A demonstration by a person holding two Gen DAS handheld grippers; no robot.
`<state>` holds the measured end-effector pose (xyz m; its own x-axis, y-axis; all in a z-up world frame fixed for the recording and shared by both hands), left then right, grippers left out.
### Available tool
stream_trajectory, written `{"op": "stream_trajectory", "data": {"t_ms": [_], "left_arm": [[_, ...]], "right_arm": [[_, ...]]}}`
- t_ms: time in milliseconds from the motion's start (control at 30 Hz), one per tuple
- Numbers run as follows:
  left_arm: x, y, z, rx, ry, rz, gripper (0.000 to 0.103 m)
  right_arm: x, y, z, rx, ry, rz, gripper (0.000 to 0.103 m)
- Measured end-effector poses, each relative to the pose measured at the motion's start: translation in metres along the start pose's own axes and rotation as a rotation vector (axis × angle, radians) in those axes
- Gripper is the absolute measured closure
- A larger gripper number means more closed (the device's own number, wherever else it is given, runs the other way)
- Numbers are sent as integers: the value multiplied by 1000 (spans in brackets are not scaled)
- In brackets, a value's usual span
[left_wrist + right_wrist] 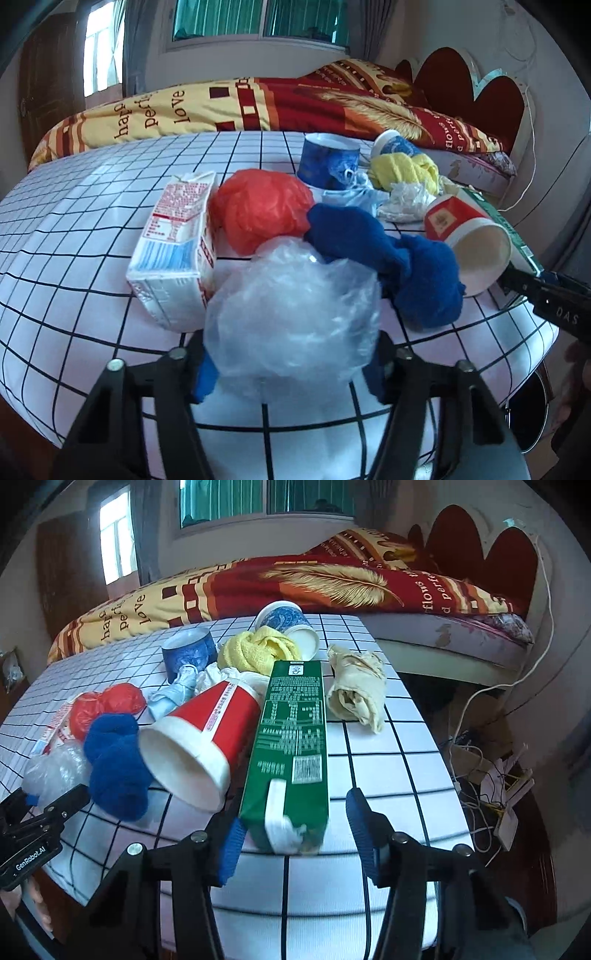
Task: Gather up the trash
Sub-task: 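Grasp the clear plastic bag with the left tool while the right tool grasps the green carton, then carry the plastic bag and green carton over the black bucket and release both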
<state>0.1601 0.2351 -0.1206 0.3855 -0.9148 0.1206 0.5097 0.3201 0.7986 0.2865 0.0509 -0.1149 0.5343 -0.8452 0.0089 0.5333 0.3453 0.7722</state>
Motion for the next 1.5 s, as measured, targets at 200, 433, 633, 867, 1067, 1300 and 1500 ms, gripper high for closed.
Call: {"op": "stream_trajectory", "data": {"t_ms": [200,433,633,867,1067,1300,1500], "left_arm": [[4,3,10,21,-68,-5,66],[12,10,45,93,-74,-4,66],[28,7,65,112,-103,-16,66],[80,-2,79,119,-195,-94,66],[136,-10,80,107,-298,-159,66],[207,-31,84,70,-441,-240,66],[272,-52,95,39,-578,-329,66]], "right_arm": [[-2,-3,16,43,17,42,64],[1,-2,59,134,8,55,64],[15,-11,97,181,8,11,64],[52,-33,134,205,-41,-54,64],[99,-62,163,199,-115,-111,64],[161,-94,196,187,-221,-160,64],[213,-134,224,151,-320,-182,64]]}}
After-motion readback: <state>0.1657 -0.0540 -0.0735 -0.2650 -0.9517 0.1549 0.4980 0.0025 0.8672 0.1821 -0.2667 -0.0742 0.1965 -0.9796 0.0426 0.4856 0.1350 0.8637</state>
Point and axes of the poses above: each gripper's, at about its wrist camera, not at the fingertips, and z roughly against the way its jaws point, x to its right, y to its top, the point moved 6 cm from there along -z, roughly the way its jaws point, and after that the axes turned 7 degrees about x, right-handed, at the moved point
